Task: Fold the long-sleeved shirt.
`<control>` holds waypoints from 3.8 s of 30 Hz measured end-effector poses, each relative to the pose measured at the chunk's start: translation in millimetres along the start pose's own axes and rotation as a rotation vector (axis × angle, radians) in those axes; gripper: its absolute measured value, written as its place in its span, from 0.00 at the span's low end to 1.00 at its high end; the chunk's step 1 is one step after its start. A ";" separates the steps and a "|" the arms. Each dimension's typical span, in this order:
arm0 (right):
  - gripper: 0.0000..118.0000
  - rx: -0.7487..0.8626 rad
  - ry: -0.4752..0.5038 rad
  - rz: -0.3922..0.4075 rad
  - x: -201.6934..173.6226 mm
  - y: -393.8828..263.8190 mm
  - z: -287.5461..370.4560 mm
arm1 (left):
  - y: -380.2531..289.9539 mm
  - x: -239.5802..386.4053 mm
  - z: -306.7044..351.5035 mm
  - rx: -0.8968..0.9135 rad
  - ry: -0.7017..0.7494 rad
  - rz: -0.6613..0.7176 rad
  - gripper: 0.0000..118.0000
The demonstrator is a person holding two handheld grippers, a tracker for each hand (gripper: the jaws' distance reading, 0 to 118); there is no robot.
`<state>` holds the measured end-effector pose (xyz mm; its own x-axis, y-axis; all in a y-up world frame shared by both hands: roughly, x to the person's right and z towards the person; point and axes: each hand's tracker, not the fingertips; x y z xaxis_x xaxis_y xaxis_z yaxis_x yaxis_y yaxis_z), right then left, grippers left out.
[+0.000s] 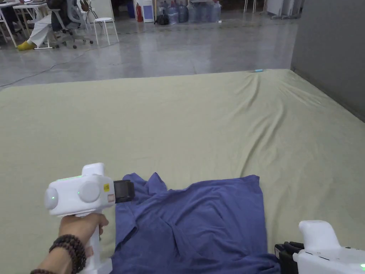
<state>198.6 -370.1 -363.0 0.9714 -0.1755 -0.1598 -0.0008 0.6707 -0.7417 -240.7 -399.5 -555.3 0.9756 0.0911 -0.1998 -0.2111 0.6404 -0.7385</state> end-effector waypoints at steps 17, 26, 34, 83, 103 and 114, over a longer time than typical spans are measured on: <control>0.00 -0.036 -0.048 -0.026 18.6 5.2 -10.7 | 1.4 3.0 -64.3 -0.205 0.084 0.017 0.00; 0.86 -0.125 -0.053 -0.068 25.5 1.5 -38.8 | 19.6 -7.5 2.8 -0.064 -0.061 0.101 0.00; 0.05 -0.206 -0.075 -0.007 4.5 -17.4 -86.1 | 27.1 -12.4 37.5 -0.010 -0.129 0.086 0.00; 0.03 0.180 -0.104 0.040 87.0 307.7 -106.1 | 160.0 -12.8 75.4 0.270 -0.211 0.122 0.00; 0.03 -0.253 0.011 0.566 47.4 1.4 -66.0 | -149.3 -113.7 108.2 -0.006 -0.192 0.098 0.00; 0.89 0.041 -0.002 0.211 57.3 50.5 44.6 | -107.6 -108.0 189.1 0.201 -0.255 0.072 0.99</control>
<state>264.8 -314.2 -380.6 0.9510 -0.0268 -0.3079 -0.1948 0.7213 -0.6647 -311.9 -334.0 -332.5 0.9477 0.3135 -0.0604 -0.2887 0.7608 -0.5812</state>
